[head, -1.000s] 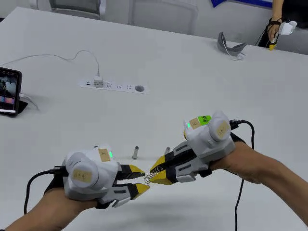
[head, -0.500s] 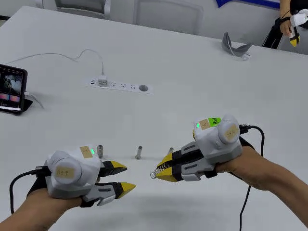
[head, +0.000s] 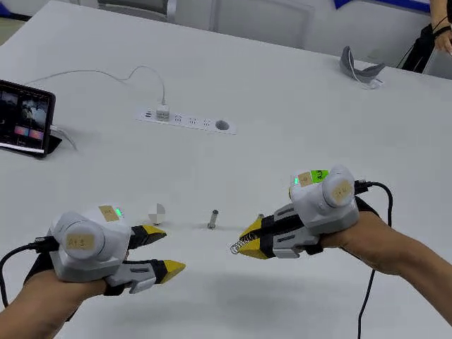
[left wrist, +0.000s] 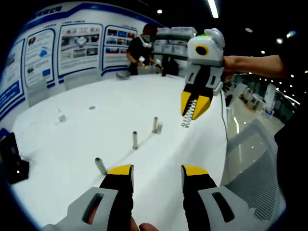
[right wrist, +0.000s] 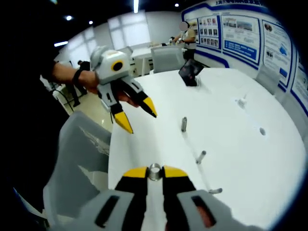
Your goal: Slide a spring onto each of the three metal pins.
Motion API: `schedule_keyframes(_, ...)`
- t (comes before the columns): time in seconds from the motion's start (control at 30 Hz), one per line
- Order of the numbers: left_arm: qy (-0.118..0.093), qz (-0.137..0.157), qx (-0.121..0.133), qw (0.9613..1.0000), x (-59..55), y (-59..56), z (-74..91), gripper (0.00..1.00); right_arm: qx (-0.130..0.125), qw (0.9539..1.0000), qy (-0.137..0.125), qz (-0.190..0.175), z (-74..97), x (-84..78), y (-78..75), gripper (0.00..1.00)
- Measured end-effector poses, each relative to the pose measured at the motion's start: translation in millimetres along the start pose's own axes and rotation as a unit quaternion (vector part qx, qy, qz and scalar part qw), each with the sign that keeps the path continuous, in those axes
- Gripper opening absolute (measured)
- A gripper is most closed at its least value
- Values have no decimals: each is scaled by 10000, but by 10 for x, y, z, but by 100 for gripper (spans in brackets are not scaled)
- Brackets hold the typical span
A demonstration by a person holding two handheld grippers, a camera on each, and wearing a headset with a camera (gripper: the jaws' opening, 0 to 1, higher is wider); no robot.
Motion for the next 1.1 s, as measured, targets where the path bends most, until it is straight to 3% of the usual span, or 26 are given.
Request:
schedule_keyframes(0.47,39,315,401,9987,-131,171,177,55,-187,9992,333,-107,-153,-58,-228,13)
schedule_keyframes(1.1,37,465,657,9968,-198,238,340,67,-349,9974,636,-41,-270,-121,-551,13)
Point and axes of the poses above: the centre of the closed fingertips' face, and the gripper's own axes: z roughly backward along the fingers, y roughly to its left, x roughly out of its top, the point moved 5 cm from there along z, roughly backward along the fingers, and after that the axes turned 10 degrees about z, right-handed, at the moved point
